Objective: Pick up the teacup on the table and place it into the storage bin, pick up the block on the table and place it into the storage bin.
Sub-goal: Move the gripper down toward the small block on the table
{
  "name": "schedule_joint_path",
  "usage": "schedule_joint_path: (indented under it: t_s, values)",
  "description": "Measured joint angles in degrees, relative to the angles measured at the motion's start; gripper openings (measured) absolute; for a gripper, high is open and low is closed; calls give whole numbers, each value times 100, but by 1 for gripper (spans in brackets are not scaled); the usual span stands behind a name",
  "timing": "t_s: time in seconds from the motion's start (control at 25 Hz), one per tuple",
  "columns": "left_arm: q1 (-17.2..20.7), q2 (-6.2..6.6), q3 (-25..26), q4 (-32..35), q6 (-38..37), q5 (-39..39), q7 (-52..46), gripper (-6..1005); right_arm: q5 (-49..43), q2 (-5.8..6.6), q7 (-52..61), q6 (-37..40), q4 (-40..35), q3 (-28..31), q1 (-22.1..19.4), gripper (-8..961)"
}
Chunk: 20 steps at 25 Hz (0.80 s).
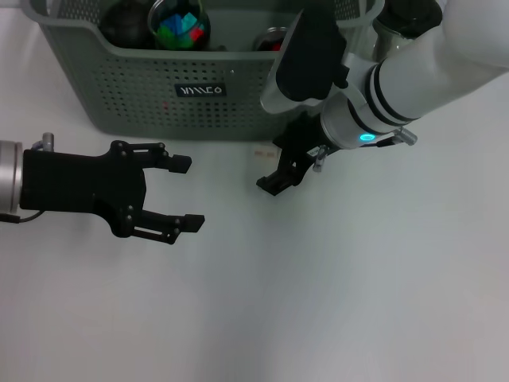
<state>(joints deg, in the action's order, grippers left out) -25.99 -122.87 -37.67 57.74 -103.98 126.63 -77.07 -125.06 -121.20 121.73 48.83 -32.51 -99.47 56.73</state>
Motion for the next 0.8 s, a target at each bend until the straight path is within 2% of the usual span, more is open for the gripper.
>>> schedule_joint_path:
  t_s: [0.24, 0.44, 0.8]
  values:
    - [4, 1, -3, 0, 0, -6, -1, 884, 14, 0, -23, 13, 37, -17, -1, 827]
    - [6, 1, -4, 0, 1, -7, -23, 884, 416, 31, -353, 224, 26, -35, -24, 827]
    - [4, 13, -4, 22, -13, -14, -127, 883, 678, 77, -563, 683, -140, 290, -40, 826]
